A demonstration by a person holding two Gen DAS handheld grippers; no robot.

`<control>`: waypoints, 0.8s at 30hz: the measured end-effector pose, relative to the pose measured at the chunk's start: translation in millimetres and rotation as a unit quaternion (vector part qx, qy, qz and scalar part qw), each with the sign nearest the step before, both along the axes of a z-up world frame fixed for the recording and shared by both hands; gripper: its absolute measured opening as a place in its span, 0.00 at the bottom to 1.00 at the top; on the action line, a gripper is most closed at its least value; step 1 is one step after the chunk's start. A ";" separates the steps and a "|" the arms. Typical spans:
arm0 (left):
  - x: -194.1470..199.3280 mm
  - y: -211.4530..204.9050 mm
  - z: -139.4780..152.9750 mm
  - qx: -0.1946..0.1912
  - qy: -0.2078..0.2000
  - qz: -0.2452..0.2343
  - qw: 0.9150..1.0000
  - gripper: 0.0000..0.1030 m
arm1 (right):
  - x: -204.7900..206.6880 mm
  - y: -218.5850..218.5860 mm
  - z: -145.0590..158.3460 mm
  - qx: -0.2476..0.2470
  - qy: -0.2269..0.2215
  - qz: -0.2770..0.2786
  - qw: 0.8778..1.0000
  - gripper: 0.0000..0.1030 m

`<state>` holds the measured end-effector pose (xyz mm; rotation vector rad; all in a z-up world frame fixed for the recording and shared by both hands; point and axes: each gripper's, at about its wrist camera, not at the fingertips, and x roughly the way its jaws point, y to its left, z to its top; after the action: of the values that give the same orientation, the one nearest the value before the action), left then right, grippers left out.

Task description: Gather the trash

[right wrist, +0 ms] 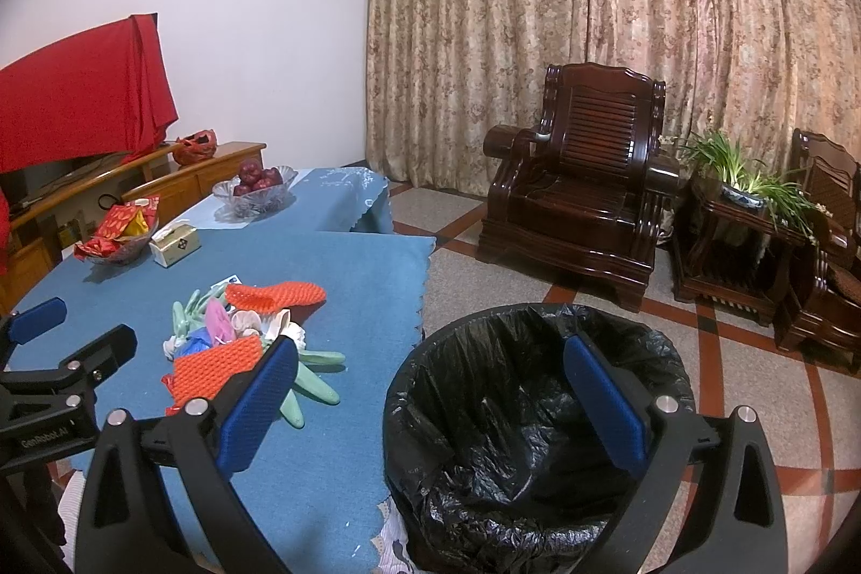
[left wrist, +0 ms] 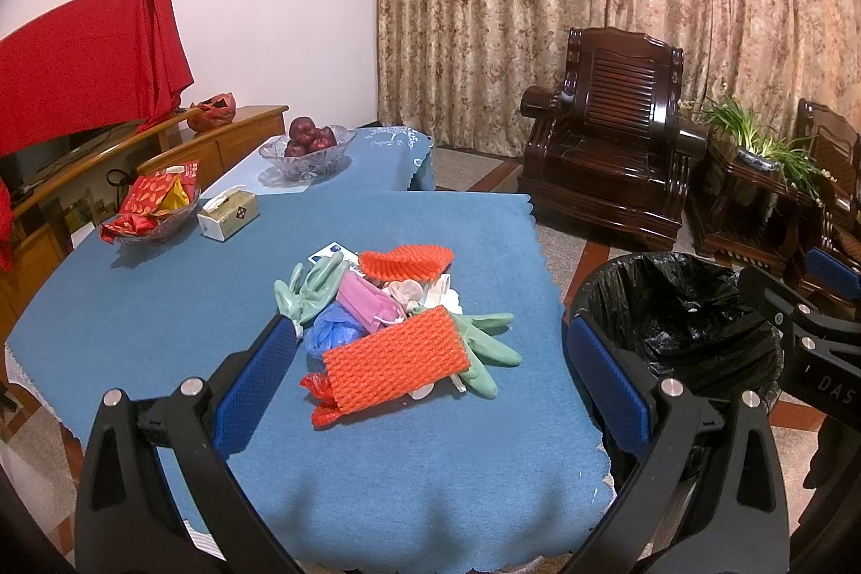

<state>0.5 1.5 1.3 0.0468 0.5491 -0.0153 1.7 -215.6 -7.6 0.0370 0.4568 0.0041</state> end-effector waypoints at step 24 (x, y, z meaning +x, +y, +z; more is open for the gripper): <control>3.7 4.4 -4.7 -0.004 0.003 0.006 1.000 0.95 | 9.8 10.3 -8.1 0.002 0.011 0.021 1.000 0.94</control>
<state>4.2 5.8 -3.4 0.0367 0.5557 -0.0063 11.4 -205.3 -15.7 0.0323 0.4792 0.0462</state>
